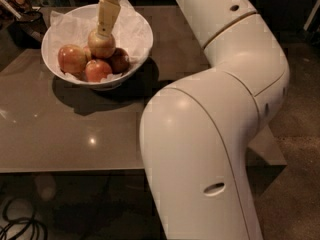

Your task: Pick apple from white bowl

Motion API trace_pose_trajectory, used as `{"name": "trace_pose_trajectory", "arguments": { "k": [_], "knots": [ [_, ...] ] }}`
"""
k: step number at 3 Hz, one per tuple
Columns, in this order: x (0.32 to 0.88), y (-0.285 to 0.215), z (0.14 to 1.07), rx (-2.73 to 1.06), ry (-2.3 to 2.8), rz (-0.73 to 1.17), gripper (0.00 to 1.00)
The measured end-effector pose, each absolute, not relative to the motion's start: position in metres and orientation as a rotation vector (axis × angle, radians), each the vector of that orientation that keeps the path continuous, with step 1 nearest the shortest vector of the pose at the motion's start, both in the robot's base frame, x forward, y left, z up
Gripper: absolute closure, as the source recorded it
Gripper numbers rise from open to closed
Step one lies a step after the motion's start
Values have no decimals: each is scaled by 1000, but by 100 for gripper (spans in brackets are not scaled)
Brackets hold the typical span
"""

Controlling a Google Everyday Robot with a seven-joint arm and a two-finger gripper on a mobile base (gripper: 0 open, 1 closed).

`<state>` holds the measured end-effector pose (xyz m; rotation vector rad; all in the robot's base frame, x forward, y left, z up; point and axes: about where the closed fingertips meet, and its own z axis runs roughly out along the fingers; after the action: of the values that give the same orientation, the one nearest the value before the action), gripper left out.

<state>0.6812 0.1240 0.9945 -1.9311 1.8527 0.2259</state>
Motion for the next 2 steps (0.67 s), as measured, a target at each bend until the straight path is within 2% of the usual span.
{"name": "trace_pose_trajectory", "arguments": {
  "k": [1,2],
  "knots": [
    [684,132,983,-1948,1861,253,36],
    [684,136,972,-1955,1875,287,33]
  ]
}}
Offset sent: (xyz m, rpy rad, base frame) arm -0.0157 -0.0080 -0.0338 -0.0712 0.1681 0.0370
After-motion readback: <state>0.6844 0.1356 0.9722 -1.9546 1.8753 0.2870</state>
